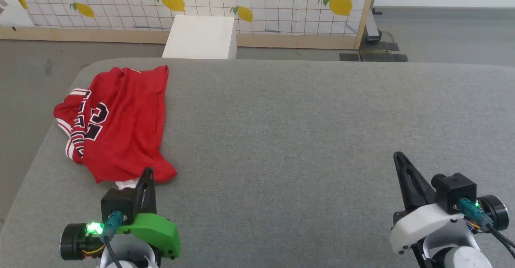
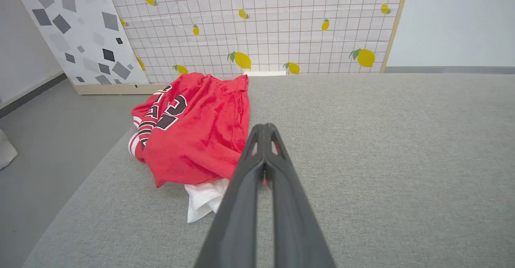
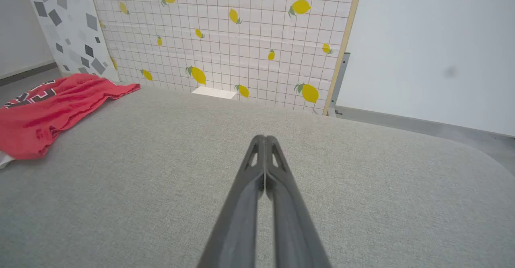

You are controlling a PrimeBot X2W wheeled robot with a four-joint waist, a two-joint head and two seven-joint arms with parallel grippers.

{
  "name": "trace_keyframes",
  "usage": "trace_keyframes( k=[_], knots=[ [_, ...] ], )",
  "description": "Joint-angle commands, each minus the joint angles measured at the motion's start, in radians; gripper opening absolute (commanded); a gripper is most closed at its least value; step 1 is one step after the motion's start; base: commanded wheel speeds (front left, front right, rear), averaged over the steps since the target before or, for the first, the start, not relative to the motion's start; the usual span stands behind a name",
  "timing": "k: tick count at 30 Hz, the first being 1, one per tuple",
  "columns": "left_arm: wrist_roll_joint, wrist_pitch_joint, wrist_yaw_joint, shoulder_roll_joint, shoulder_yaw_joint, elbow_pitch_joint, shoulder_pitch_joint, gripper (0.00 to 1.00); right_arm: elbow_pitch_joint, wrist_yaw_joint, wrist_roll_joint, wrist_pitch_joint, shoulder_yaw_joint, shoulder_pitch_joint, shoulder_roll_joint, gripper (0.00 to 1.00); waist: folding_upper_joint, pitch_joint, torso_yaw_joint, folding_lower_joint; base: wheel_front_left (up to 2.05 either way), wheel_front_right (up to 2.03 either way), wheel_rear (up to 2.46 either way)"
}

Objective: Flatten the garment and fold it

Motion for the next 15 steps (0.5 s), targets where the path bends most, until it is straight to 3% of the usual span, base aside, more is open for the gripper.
trace_keyframes(
  k=[1, 15],
  knots=[
    [0.013, 0.001, -0.001, -0.004, 0.004, 0.002, -0.015, 0.00, -0.005, -0.002, -0.001, 0.000, 0.002, 0.003, 0.001, 0.00, 0.0000, 0.000, 0.000, 0.0000, 0.00, 0.00, 0.00],
    [0.013, 0.001, -0.001, -0.004, 0.004, 0.002, -0.015, 0.00, -0.005, -0.002, -0.001, 0.000, 0.002, 0.003, 0.001, 0.00, 0.0000, 0.000, 0.000, 0.0000, 0.00, 0.00, 0.00]
  ],
)
